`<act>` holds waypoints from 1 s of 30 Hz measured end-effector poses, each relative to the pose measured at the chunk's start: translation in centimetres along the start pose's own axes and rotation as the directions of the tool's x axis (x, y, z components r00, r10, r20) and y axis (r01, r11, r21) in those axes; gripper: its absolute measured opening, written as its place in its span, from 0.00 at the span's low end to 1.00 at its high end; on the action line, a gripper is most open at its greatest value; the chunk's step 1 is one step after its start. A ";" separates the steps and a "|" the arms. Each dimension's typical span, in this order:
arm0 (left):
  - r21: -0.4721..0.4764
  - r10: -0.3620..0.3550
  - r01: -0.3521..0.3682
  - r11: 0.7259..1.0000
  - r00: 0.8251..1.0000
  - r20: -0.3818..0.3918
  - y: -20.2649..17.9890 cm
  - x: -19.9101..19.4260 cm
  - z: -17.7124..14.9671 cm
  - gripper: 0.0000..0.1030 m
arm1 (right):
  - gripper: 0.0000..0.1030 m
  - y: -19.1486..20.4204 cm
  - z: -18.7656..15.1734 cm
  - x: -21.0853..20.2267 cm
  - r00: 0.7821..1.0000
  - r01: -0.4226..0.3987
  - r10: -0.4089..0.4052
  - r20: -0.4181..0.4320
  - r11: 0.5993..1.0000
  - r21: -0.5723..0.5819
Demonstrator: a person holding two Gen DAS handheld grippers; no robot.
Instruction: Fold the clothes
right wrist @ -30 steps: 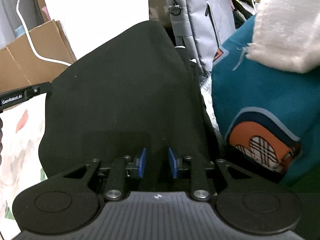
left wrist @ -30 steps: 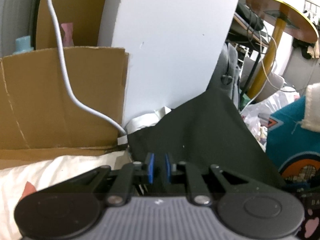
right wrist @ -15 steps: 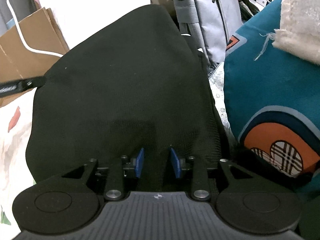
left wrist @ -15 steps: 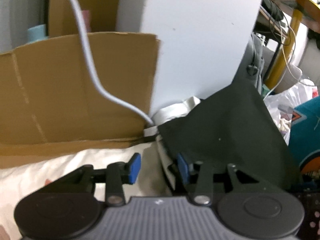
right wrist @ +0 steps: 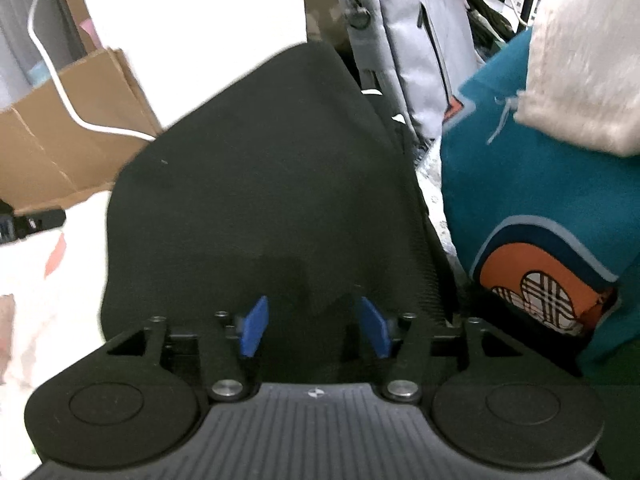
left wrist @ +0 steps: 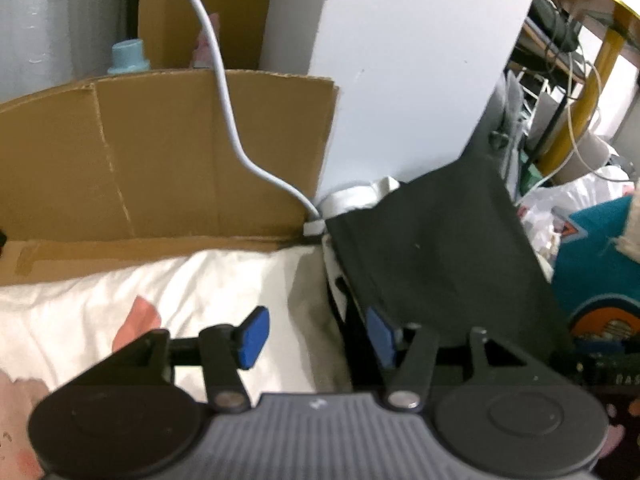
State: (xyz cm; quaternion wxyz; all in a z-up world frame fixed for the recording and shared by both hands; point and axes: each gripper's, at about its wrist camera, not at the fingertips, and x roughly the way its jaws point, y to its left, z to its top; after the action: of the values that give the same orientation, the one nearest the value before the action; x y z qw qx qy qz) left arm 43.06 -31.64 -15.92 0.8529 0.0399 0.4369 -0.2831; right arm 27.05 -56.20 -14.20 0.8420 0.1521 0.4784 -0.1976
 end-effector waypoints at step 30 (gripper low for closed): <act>0.026 0.206 -0.206 0.978 0.978 0.023 1.6 -23.7 -1.7 1.00 | 1.00 6.6 -1.8 -19.4 0.980 -0.050 0.076 0.184 0.989 -0.138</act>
State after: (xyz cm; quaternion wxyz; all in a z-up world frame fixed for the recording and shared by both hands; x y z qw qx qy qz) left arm 31.80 -19.14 0.99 0.8813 0.0939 0.4179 -0.1997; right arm 19.85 -46.02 2.11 0.8975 0.0917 0.4036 -0.1522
